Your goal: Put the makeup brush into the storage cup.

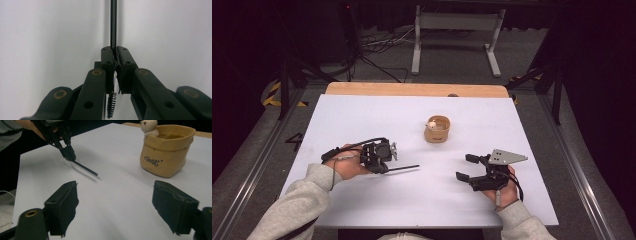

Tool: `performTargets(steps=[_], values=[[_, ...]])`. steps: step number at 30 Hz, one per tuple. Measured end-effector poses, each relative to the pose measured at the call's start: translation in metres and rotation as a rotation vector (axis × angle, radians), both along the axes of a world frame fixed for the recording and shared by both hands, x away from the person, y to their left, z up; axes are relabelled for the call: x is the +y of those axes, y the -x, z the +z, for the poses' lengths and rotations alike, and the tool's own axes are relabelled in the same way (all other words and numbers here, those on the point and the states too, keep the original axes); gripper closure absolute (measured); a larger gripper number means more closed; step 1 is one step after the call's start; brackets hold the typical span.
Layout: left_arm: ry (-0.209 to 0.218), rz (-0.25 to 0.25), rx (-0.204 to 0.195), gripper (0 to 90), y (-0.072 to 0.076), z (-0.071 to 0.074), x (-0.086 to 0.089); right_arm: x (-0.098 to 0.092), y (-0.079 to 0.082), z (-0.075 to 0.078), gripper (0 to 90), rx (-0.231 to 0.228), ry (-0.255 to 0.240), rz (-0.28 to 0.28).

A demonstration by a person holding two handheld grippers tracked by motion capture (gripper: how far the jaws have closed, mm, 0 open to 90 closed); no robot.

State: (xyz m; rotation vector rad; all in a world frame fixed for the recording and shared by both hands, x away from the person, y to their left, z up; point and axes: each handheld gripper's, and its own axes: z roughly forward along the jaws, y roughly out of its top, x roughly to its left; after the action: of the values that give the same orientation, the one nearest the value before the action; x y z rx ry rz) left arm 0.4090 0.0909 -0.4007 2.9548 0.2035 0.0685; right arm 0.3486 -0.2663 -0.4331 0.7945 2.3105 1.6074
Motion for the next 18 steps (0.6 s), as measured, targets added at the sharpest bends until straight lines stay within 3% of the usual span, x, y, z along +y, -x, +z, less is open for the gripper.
performTargets(steps=[12, 18], values=[[0.039, -0.11, -0.016, 85.2, 0.019, 0.023, -0.024, 0.017, 0.009, 0.012, 38.3, -0.068, 0.081, 0.11], [0.045, -0.141, -0.02, 85.2, 0.03, 0.028, -0.035, 0.03, 0.012, 0.018, 41.1, -0.072, 0.083, 0.166]])
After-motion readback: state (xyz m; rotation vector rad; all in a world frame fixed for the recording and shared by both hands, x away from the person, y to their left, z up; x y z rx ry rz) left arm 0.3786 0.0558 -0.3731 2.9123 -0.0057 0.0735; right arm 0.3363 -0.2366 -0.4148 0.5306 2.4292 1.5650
